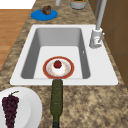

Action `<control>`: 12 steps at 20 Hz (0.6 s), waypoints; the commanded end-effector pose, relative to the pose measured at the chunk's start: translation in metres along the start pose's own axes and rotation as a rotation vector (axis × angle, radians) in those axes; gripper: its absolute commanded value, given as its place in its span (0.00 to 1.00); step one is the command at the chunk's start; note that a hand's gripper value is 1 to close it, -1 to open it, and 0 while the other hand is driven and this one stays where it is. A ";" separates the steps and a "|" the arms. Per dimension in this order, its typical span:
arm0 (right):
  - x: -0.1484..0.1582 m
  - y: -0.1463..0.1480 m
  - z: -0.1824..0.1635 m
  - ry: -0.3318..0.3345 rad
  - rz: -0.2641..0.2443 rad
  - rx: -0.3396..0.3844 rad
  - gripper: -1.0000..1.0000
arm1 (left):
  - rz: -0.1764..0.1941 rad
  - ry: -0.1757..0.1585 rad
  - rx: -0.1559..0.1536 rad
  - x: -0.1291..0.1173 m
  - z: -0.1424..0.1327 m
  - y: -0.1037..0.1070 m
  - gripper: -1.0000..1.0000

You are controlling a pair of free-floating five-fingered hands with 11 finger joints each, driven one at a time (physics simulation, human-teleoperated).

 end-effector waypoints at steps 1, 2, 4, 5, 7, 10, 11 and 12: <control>0.000 0.000 0.000 0.000 0.000 0.000 0.50 | -0.080 -0.005 0.099 0.004 -0.005 0.000 0.00; 0.000 0.000 0.000 0.000 0.000 0.000 0.50 | -0.091 -0.005 0.104 0.005 -0.006 0.000 0.00; 0.000 0.000 0.000 0.000 0.000 0.000 0.50 | -0.113 -0.005 0.114 0.006 -0.008 0.000 0.00; 0.000 0.000 0.000 0.000 0.000 0.000 0.50 | -0.123 -0.005 0.120 0.007 -0.009 0.000 0.00; 0.000 0.000 0.000 0.000 0.000 0.000 0.50 | -0.144 -0.004 0.132 0.009 -0.012 0.000 0.00; 0.000 0.000 0.000 0.000 0.000 0.000 0.50 | -0.159 0.025 0.154 0.016 -0.020 0.006 0.00; 0.000 0.000 0.000 0.000 0.000 0.000 0.50 | -0.163 0.028 0.157 0.018 -0.022 0.008 0.00; 0.000 0.000 0.000 0.000 0.000 0.000 0.50 | -0.167 0.030 0.161 0.021 -0.025 0.009 0.00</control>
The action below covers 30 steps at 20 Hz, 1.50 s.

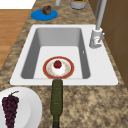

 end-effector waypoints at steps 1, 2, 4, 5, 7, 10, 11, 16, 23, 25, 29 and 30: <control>0.000 0.000 0.000 0.000 0.000 0.000 0.50 | -0.065 0.037 0.108 0.008 -0.011 0.007 0.00; 0.000 0.000 0.000 0.000 0.000 0.000 0.50 | -0.071 0.037 0.112 0.010 -0.013 0.008 0.00; 0.000 0.000 0.000 0.000 0.000 0.000 0.50 | -0.084 0.038 0.121 0.014 -0.018 0.011 0.00; 0.000 0.000 0.000 0.000 0.000 0.000 0.50 | -0.090 0.042 0.125 0.017 -0.020 0.013 0.00; 0.000 0.000 0.000 0.000 0.000 0.000 0.50 | -0.102 0.045 0.131 0.021 -0.026 0.017 0.00; 0.000 0.000 0.000 0.000 0.000 0.000 0.50 | -0.118 0.040 0.139 0.025 -0.034 0.020 0.00; 0.000 0.000 0.000 0.000 0.000 0.000 0.50 | -0.126 0.040 0.143 0.027 -0.037 0.022 0.00; 0.000 0.000 0.000 0.000 0.000 0.000 0.50 | -0.126 0.014 0.059 0.028 -0.046 0.014 0.00; 0.000 0.000 0.000 0.000 0.000 0.000 0.50 | -0.150 0.007 0.102 0.032 -0.065 0.005 0.00; 0.000 0.000 0.000 0.000 0.000 0.000 0.50 | -0.155 0.008 0.110 0.034 -0.076 0.000 0.00; 0.000 0.000 0.000 0.000 0.000 0.000 0.50 | -0.169 0.014 0.132 0.039 -0.093 -0.003 0.00; 0.000 0.000 0.000 0.000 0.000 0.000 0.50 | -0.173 0.018 0.136 0.040 -0.097 -0.003 0.00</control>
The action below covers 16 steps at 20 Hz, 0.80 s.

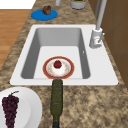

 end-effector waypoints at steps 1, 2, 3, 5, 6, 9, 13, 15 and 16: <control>0.000 0.000 0.000 0.000 0.000 0.000 0.50 | -0.056 0.021 0.072 0.004 -0.014 -0.003 0.00; 0.000 0.000 0.000 0.000 0.000 0.000 0.50 | -0.066 0.026 0.071 0.005 -0.016 -0.003 0.00; 0.000 0.000 0.000 0.000 0.000 0.000 0.50 | -0.074 0.028 0.072 0.007 -0.020 -0.002 0.00; 0.000 0.000 0.000 0.000 0.000 0.000 0.50 | -0.074 0.039 0.087 0.009 -0.026 -0.002 0.00; 0.000 0.000 0.000 0.000 0.000 0.000 0.50 | -0.075 0.042 0.102 0.009 -0.027 -0.002 0.00; 0.000 0.000 0.000 0.000 0.000 0.000 0.50 | -0.076 0.041 0.139 0.009 -0.029 -0.002 0.00; 0.000 0.000 0.000 0.000 0.000 0.000 0.50 | -0.100 0.040 0.137 0.010 -0.034 -0.002 0.00; 0.000 0.000 0.000 0.000 0.000 0.000 0.50 | -0.119 0.037 0.133 0.011 -0.037 -0.002 0.00; 0.000 0.000 0.000 0.000 0.000 0.000 0.50 | -0.127 0.036 0.136 0.011 -0.038 -0.002 0.00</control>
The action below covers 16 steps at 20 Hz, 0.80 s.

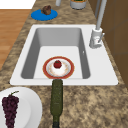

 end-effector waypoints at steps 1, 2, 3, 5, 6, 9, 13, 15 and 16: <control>0.000 0.000 0.000 0.000 0.000 0.000 0.50 | -0.072 0.033 0.097 0.002 -0.005 0.000 0.00; 0.000 0.000 0.000 0.000 0.000 0.000 0.50 | -0.088 0.029 0.094 0.003 -0.006 0.000 0.00; 0.000 0.000 0.000 0.000 0.000 0.000 0.50 | -0.097 0.033 0.096 0.002 -0.006 0.000 0.00; 0.000 0.000 0.000 0.000 0.000 0.000 0.50 | -0.130 0.042 0.084 0.002 -0.005 -0.001 0.00; 0.000 0.000 0.000 0.000 0.000 0.000 0.50 | -0.144 0.045 0.083 0.002 -0.005 -0.001 0.00; 0.000 0.000 0.000 0.000 0.000 0.000 0.50 | -0.181 0.049 0.095 0.002 -0.006 -0.001 0.00; 0.000 0.000 0.000 0.000 0.000 0.000 0.50 | -0.215 0.062 0.114 0.001 -0.007 -0.003 0.00; 0.000 0.000 0.000 0.000 0.000 0.000 0.50 | -0.225 0.064 0.119 -0.001 -0.009 -0.006 0.00; 0.000 0.000 0.000 0.000 0.000 0.000 0.50 | -0.220 0.050 0.105 -0.007 -0.013 -0.014 0.00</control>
